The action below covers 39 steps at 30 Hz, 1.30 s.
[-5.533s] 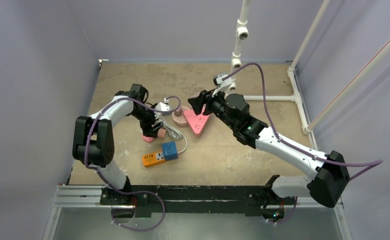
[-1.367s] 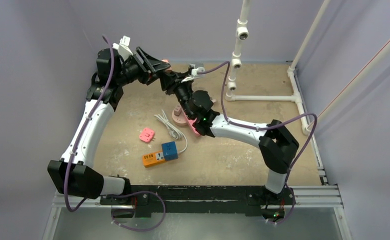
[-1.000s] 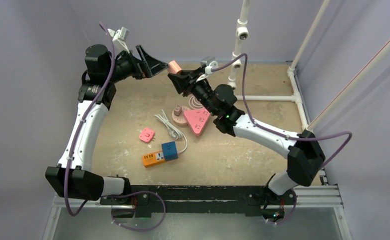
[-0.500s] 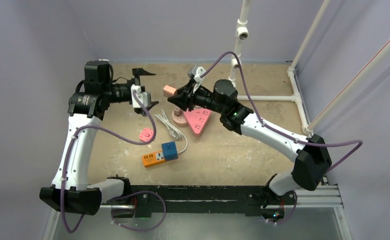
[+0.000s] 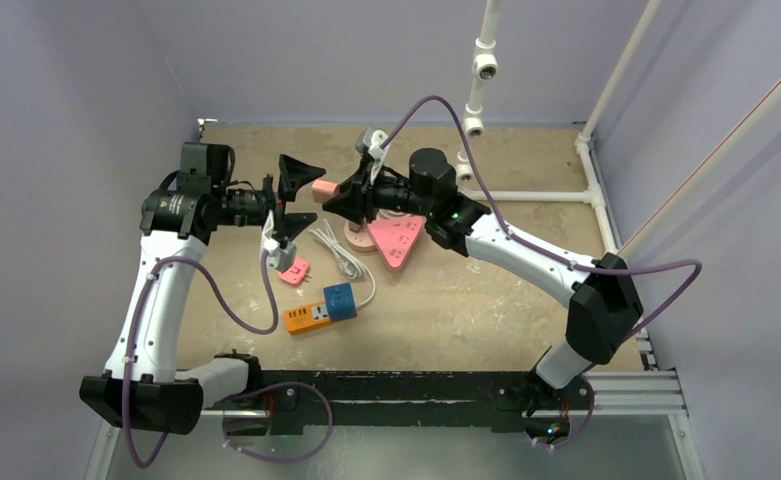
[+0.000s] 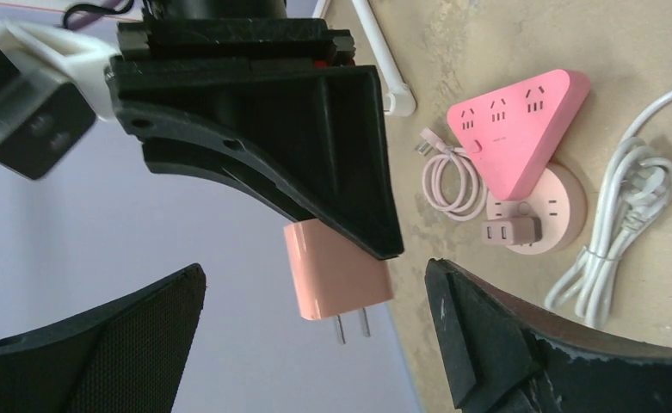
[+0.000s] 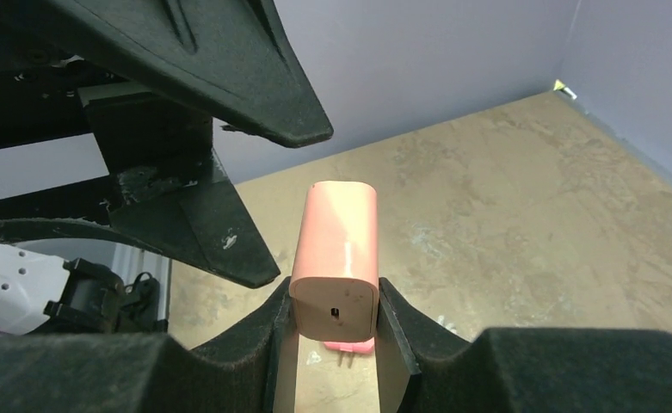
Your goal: Insert the plug
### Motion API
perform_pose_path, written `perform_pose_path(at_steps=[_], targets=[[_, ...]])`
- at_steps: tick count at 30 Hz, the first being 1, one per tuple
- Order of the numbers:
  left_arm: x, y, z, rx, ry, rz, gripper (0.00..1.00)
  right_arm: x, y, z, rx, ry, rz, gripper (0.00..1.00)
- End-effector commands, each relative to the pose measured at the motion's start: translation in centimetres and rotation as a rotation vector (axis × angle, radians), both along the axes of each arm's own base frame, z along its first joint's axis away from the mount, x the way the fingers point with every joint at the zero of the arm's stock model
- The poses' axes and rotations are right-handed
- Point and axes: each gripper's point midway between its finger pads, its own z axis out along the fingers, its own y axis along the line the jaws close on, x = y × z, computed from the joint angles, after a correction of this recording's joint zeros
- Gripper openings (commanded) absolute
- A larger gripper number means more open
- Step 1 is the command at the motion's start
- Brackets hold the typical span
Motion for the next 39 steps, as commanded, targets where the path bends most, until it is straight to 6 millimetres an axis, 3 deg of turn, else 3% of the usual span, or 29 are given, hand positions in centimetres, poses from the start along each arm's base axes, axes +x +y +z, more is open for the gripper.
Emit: perform_pose_path(at_steps=[1, 5, 9, 12, 17, 19, 21, 23, 24, 26, 29, 36, 39], targets=[[-0.4, -0.8, 1.2, -0.025, -0.135, -0.072, 0.96, -0.9, 0.4, 3.6, 0.083, 0.003, 0.052, 0.0], [0.6, -0.7, 1.2, -0.039, -0.2, -0.003, 0.76, -1.7, 0.5, 4.4, 0.114, 0.01, 0.089, 0.0], [1.3, -0.9, 1.9, -0.11, -0.256, 0.064, 0.7, -2.3, 0.7, 4.5, 0.13, 0.035, 0.124, 0.0], [1.8, -1.3, 3.1, -0.155, -0.285, 0.105, 0.6, -2.7, 0.8, 4.5, 0.142, 0.054, 0.144, 0.0], [2.0, -1.7, 3.3, -0.158, -0.269, 0.115, 0.26, -3.3, 0.6, 4.5, 0.152, 0.067, 0.164, 0.0], [1.8, -1.9, 3.1, -0.163, -0.251, 0.112, 0.13, -3.6, 0.5, 4.5, 0.16, 0.074, 0.175, 0.09], [1.5, -2.1, 2.9, -0.172, -0.227, 0.108, 0.0, -3.8, 0.4, 4.8, 0.173, 0.077, 0.174, 0.35], [1.2, -2.3, 2.6, -0.177, -0.212, 0.105, 0.0, -3.6, 0.1, 5.3, 0.195, 0.075, 0.151, 0.64], [1.0, -2.4, 2.3, -0.179, -0.208, 0.101, 0.0, -3.6, -0.2, 5.7, 0.209, 0.071, 0.147, 0.72], [0.6, -2.6, 2.1, -0.189, -0.198, 0.095, 0.0, -4.0, -0.9, 6.7, 0.253, 0.048, 0.158, 0.78], [0.3, -2.7, 2.3, -0.209, -0.183, 0.092, 0.0, -4.3, -1.6, 6.6, 0.274, 0.058, 0.179, 0.73], [-0.3, -2.9, 2.0, -0.214, -0.149, 0.073, 0.0, -3.7, -2.0, 6.2, 0.277, 0.066, 0.168, 0.43], [-1.1, -3.1, 1.1, -0.19, -0.139, 0.04, 0.0, -3.2, -2.2, 6.3, 0.285, 0.069, 0.157, 0.41]])
